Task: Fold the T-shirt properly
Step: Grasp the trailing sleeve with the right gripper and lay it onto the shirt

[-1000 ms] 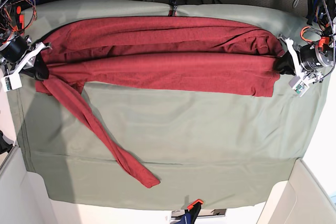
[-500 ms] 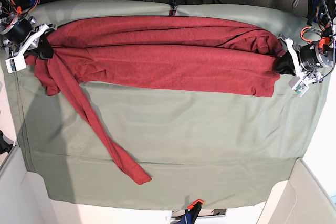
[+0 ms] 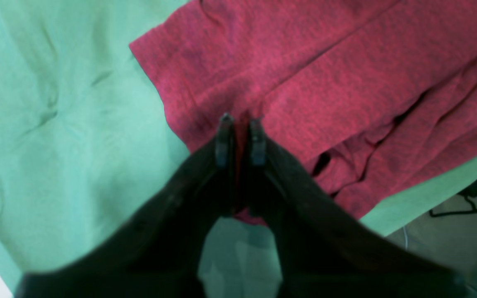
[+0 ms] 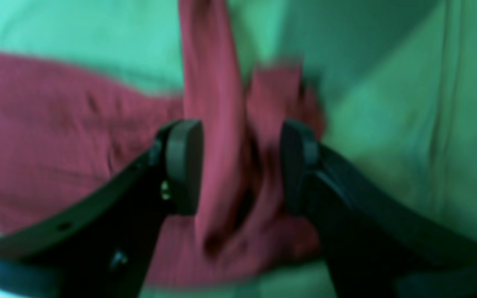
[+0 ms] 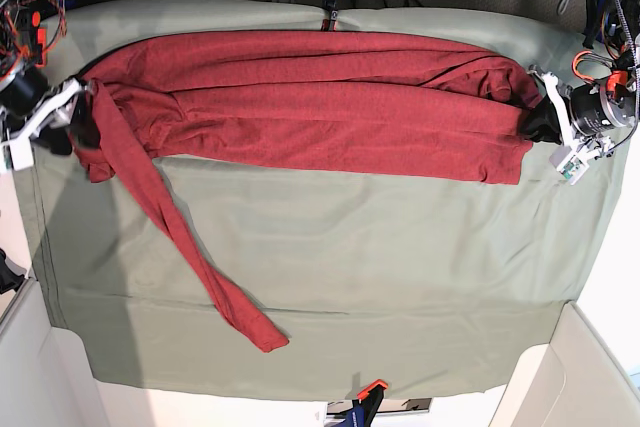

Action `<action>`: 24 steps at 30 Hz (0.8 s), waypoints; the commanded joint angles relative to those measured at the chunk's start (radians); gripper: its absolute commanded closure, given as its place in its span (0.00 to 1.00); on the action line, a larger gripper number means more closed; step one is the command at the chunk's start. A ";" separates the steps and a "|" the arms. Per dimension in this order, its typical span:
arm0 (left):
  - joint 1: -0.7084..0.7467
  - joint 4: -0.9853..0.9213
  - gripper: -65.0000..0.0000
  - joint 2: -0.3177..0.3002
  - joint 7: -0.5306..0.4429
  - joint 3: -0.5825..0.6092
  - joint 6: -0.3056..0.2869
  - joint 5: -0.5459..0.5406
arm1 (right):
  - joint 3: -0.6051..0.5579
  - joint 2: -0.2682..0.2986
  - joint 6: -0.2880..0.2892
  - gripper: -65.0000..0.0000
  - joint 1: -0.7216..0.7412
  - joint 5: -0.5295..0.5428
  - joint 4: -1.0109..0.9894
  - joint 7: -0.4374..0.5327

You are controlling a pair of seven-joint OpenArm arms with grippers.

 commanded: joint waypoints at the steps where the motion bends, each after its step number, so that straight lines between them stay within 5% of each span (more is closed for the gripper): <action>1: -0.010 0.012 0.86 -0.025 -0.011 -0.012 -0.001 -0.009 | 0.005 0.013 0.003 0.54 0.033 0.012 0.019 0.025; 7: -0.010 0.012 0.48 -0.024 -0.031 -0.012 -0.001 -0.005 | -0.050 0.014 -0.031 0.54 0.185 -0.060 -0.021 0.069; 12: -0.010 0.012 0.48 -0.024 -0.031 -0.012 -0.001 -0.005 | -0.190 -0.003 -0.085 0.54 0.341 -0.190 -0.182 0.144; 24: -0.010 0.011 0.48 0.034 -0.030 -0.012 -0.001 -0.006 | -0.475 -0.163 -0.207 0.54 0.631 -0.462 -0.679 0.232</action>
